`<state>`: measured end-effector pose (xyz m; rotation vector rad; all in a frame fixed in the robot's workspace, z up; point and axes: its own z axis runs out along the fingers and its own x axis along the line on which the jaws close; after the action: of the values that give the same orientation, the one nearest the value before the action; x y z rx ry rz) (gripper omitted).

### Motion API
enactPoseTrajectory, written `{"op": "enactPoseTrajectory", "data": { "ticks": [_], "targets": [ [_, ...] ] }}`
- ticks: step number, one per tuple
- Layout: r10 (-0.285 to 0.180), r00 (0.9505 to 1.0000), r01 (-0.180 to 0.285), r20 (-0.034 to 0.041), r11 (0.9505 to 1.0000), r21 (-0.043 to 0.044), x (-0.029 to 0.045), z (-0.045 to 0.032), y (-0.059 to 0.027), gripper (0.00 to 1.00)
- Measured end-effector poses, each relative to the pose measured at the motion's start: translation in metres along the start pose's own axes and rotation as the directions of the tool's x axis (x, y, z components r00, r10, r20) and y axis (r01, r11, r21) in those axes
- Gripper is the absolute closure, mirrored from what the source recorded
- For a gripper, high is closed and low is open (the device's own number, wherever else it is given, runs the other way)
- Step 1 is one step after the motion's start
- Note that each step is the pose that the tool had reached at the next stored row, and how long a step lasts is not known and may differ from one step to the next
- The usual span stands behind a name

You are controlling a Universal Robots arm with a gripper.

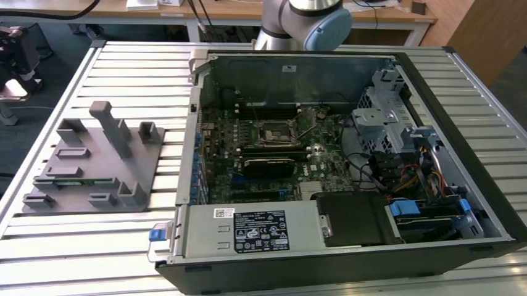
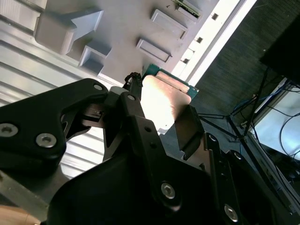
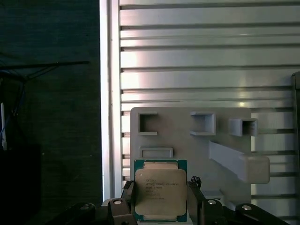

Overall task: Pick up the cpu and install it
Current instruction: 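Pick up the cpu and move it towards the insertion slot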

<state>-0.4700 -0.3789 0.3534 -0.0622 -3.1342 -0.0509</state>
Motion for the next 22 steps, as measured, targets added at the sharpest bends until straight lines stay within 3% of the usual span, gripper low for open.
{"op": "enactPoseTrajectory", "data": {
  "ticks": [13, 22],
  "targets": [
    [0.0, 1.0, 0.0, 0.0001, 1.0, 0.0009, 0.0003, -0.0105, 0.0046, 0.47],
    [0.0, 1.0, 0.0, 0.0001, 1.0, 0.0023, 0.0004, -0.0241, 0.0063, 0.47]
  ]
}}
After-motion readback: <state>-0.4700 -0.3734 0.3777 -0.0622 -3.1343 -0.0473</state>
